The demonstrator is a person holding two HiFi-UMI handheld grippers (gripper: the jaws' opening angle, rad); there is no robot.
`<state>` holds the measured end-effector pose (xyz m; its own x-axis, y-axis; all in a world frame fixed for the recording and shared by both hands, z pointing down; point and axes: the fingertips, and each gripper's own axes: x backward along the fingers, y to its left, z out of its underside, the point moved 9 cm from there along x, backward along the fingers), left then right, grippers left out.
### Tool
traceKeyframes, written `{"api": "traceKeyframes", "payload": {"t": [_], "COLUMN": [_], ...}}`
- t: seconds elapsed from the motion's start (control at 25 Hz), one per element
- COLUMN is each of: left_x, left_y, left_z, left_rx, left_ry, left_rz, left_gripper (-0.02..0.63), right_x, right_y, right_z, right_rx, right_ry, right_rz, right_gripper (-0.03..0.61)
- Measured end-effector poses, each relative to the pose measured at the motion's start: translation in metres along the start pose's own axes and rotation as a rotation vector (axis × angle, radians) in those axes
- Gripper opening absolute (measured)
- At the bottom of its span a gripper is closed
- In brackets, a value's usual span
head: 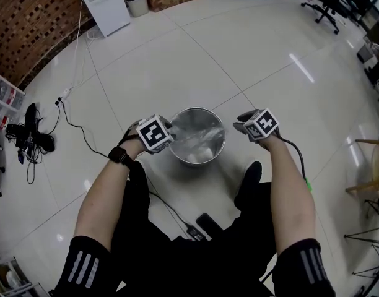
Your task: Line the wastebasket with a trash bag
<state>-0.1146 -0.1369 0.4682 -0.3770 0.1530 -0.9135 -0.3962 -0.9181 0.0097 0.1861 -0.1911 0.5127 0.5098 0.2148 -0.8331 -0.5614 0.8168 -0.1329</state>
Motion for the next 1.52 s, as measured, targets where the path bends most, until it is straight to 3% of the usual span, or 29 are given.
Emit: {"api": "traceKeyframes", "payload": {"t": [0.2,0.44,0.56,0.68,0.72,0.8,1.16,1.52], "left_x": [-0.015,-0.05,-0.06,-0.066,-0.065,-0.061,-0.038,-0.06], "left_y": [-0.04,-0.06,-0.059,-0.061,-0.062,-0.065,-0.096,-0.134], "left_z": [-0.008,-0.014,-0.013,-0.018,-0.019,-0.021,-0.016,0.015], "left_rx": [-0.075,-0.195,-0.229,-0.252,-0.259,-0.275,-0.301,-0.335], "left_ry": [0.045,0.121,0.145,0.146,0.142,0.13,0.08,0.179], "left_rz": [-0.016,0.004,0.015,0.013,0.01,0.011,0.071,0.152], "left_gripper": [0.137,0.137,0.133,0.07,0.037,0.0,-0.005,-0.005], "right_x": [-0.002,-0.038,-0.05,-0.051,-0.048,-0.044,-0.019,-0.039], "right_y": [0.025,0.037,0.038,0.041,0.044,0.047,0.052,0.081], "right_z": [-0.015,-0.011,-0.012,-0.011,-0.014,-0.013,0.027,0.057], "right_rx": [0.157,0.337,0.327,0.33,0.338,0.34,0.247,0.206], "right_ry": [0.013,0.197,0.195,0.191,0.178,0.163,0.181,0.246], "right_rz": [-0.062,-0.062,-0.078,-0.107,-0.126,-0.168,-0.285,-0.419], "right_gripper": [0.137,0.149,0.14,0.031,0.021,0.014,0.011,0.012]}}
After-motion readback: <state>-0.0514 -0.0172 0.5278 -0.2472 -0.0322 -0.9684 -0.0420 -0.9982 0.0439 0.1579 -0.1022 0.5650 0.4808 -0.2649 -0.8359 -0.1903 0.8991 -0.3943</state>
